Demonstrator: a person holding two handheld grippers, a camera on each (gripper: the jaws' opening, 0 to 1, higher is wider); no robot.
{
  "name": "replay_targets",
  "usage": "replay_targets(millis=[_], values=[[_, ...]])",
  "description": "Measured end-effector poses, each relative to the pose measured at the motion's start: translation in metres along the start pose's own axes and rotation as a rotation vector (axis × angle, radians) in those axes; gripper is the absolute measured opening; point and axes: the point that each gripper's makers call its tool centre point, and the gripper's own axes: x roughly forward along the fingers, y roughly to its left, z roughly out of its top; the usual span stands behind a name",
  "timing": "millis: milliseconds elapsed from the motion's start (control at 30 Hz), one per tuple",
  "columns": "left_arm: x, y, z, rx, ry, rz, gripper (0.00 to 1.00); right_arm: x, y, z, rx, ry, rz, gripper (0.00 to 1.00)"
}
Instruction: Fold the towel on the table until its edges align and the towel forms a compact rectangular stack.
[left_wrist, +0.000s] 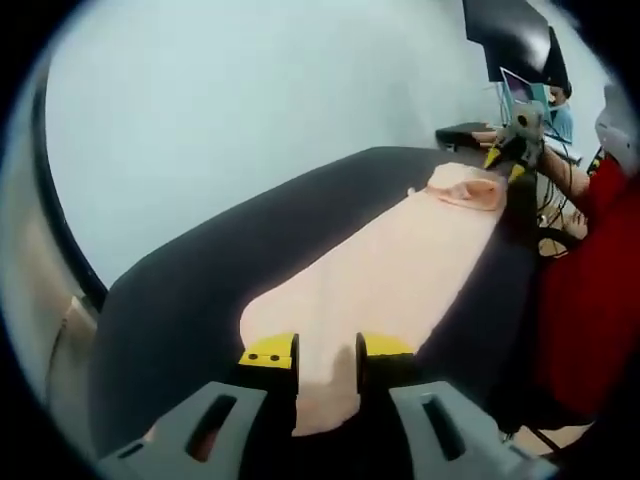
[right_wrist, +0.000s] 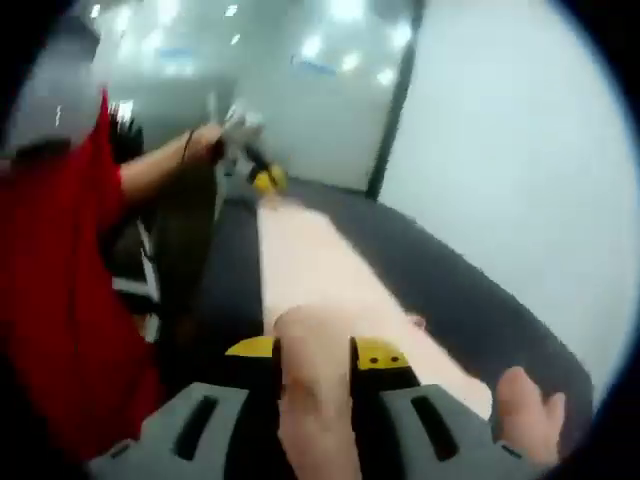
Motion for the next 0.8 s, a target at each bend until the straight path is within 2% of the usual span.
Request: replay_targets(millis=[67,100,200,300,333,367,400,433,500,567,667,767,800], values=[[0.001,-0.001,-0.001,-0.001,0.004,0.000,0.19,0.015,0.007,-0.012,-0.025,0.034,0.025,0.13],[0.001,-0.001,-0.001,0.001,0.004,-0.003,0.19,0.024,0.012,-0.032,-0.097,0.112,0.034,0.13],[0.000,-0.001,0.001,0.004,0.002,-0.004,0.19,0.041,0.018,-0.058,-0.149,0.191,0.024,0.14],[-0.003,0.003,0.001,0.002,-0.002,0.004,0.19,0.051,0.006,-0.071,-0.141,0.200,-0.040,0.17],[-0.003,0.003,0.001,0.002,-0.001,0.006,0.19,0.052,0.001,-0.071,-0.102,0.190,-0.061,0.18],[-0.003,0.004,0.001,0.002,0.001,0.008,0.19,0.051,0.002,-0.069,-0.048,0.177,-0.048,0.18],[-0.003,0.004,0.000,0.003,0.002,0.008,0.19,0.047,0.004,-0.068,-0.040,0.173,-0.028,0.19],[-0.003,0.002,0.000,0.003,0.003,0.007,0.19,0.042,0.004,-0.060,-0.051,0.142,-0.019,0.21],[-0.003,0.002,0.001,0.003,0.001,0.004,0.19,0.026,-0.002,-0.043,-0.019,0.061,-0.019,0.21],[-0.003,0.002,0.001,0.003,-0.001,0.004,0.19,0.004,-0.023,-0.038,0.041,0.054,-0.077,0.14],[-0.003,0.002,0.001,0.003,0.002,0.007,0.19,-0.014,-0.063,-0.035,0.035,0.029,-0.232,0.12],[0.001,0.000,0.000,0.002,0.006,0.003,0.19,0.009,-0.045,-0.028,0.096,-0.041,-0.152,0.17],[0.002,-0.002,0.000,0.005,0.008,-0.002,0.19,0.018,-0.042,-0.034,0.061,-0.015,-0.144,0.24]])
